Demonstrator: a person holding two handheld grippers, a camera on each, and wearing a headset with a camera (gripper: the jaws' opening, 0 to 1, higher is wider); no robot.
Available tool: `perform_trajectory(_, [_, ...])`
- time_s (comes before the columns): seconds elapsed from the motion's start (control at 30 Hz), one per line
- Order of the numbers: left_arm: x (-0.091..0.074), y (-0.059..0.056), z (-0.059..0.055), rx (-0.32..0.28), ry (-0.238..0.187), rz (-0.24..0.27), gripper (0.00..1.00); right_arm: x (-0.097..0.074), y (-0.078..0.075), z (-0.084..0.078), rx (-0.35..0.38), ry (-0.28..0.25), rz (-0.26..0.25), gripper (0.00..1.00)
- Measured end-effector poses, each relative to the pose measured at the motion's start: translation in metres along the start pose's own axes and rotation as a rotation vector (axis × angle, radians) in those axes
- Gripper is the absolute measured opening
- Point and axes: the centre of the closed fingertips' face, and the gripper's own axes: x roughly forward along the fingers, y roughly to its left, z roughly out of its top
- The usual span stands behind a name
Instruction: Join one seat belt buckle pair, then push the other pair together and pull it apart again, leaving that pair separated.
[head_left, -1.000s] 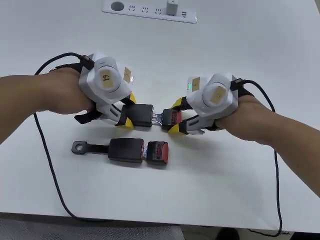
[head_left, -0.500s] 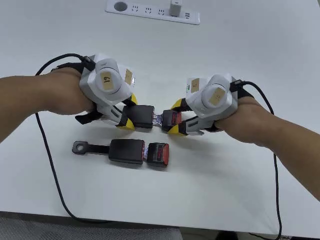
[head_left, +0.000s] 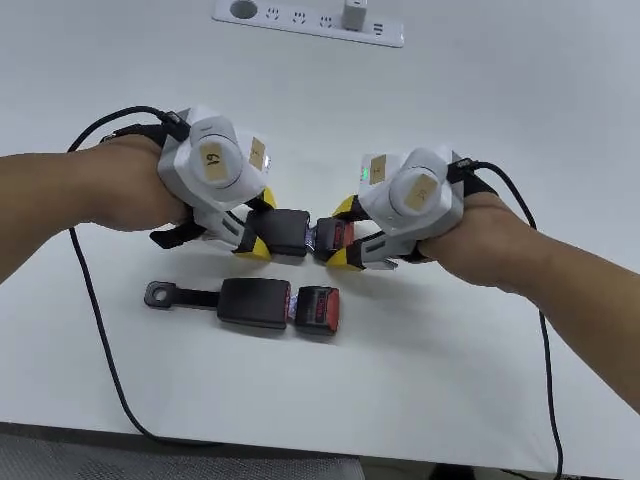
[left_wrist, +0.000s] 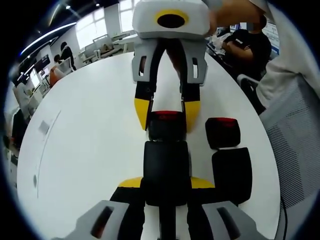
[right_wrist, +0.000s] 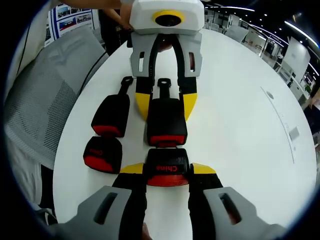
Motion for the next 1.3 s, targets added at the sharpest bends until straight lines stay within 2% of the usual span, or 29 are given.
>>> perform_trajectory(0.17, [0.002,0.0,0.001,-0.002,0.013,0.001,0.32,-0.003,0.001,0.001,0.002,0.001,0.002,0.29])
perform_trajectory(0.7, [0.001,0.0,0.002,-0.01,0.008,-0.001,0.32,-0.003,0.001,-0.002,0.004,0.003,0.0,0.3])
perform_trajectory(1.0, [0.001,0.0,0.001,-0.007,0.005,-0.004,0.32,-0.01,0.002,-0.01,0.009,0.014,0.003,0.3])
perform_trajectory(1.1, [0.001,0.0,0.001,-0.007,0.005,-0.005,0.32,-0.009,-0.002,-0.017,0.009,0.017,0.004,0.3])
perform_trajectory(1.3, [0.001,0.0,0.001,-0.001,0.01,-0.008,0.32,-0.011,-0.001,-0.017,0.004,0.005,0.003,0.31])
